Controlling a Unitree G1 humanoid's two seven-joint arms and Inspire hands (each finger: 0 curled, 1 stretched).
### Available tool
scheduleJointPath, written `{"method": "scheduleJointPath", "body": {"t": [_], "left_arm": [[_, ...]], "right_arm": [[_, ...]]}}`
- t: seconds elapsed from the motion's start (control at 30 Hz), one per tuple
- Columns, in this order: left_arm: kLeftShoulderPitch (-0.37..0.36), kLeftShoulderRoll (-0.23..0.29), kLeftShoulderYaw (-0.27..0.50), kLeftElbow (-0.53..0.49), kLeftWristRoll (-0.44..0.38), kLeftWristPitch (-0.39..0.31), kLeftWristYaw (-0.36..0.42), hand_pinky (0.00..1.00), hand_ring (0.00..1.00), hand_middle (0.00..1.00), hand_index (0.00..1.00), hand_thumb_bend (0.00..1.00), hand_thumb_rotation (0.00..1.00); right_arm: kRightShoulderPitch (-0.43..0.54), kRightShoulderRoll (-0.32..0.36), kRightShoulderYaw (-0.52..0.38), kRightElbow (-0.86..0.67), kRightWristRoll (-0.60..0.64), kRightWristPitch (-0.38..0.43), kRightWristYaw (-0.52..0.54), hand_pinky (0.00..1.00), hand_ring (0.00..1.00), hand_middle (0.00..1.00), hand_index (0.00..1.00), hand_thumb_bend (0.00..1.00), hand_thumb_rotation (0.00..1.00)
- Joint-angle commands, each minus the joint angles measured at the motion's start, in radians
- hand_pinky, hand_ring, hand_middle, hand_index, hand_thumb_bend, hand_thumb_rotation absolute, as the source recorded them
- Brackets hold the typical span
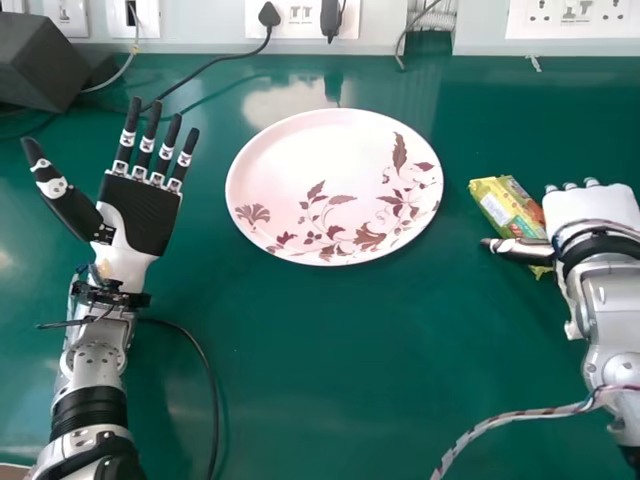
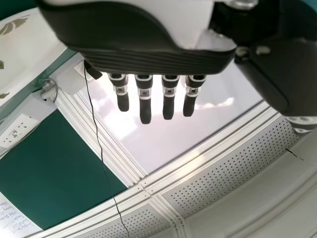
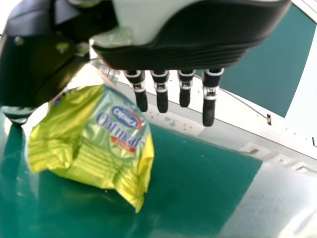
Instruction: Pick up biscuit and place it in the plate
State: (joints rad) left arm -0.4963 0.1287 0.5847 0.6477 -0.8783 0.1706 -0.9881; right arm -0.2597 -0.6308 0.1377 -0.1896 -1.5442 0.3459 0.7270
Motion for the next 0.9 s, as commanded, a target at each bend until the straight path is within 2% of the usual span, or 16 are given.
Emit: {"method": "scheduleJointPath", "body": {"t": [0.0,0.27,0.4,0.73,0.87], "left_arm": [[0.073,-0.052,0.007,0.042,-0.015,0.025,0.011,1.00,0.92,0.97,0.98,1.00,0.46],[0.072,-0.051,0.020,0.050,-0.023,0.035,0.030,1.00,0.92,0.98,0.98,1.00,0.45],[0.073,-0.058,0.030,0.037,-0.026,0.038,0.068,1.00,0.92,0.99,0.98,1.00,0.45],[0.092,-0.091,0.033,-0.034,-0.017,0.000,0.159,1.00,0.92,0.97,0.99,1.00,0.45],[0.096,-0.096,0.034,-0.049,-0.028,0.017,0.180,1.00,0.91,0.97,0.98,1.00,0.46]], "right_arm": [[0.029,-0.010,0.007,0.035,-0.025,0.012,0.009,0.78,0.98,1.00,1.00,1.00,0.00],[0.034,-0.015,-0.001,0.025,-0.009,0.008,-0.001,0.68,0.86,0.99,1.00,0.97,0.00],[0.035,-0.015,-0.004,0.016,-0.004,0.008,0.002,0.61,0.79,0.93,0.95,0.97,0.00],[0.044,-0.019,-0.024,-0.012,0.022,0.003,0.011,0.52,0.70,0.83,0.85,0.91,0.00],[0.051,-0.024,-0.027,-0.018,0.031,0.000,0.001,0.49,0.66,0.78,0.80,0.87,0.00]]}}
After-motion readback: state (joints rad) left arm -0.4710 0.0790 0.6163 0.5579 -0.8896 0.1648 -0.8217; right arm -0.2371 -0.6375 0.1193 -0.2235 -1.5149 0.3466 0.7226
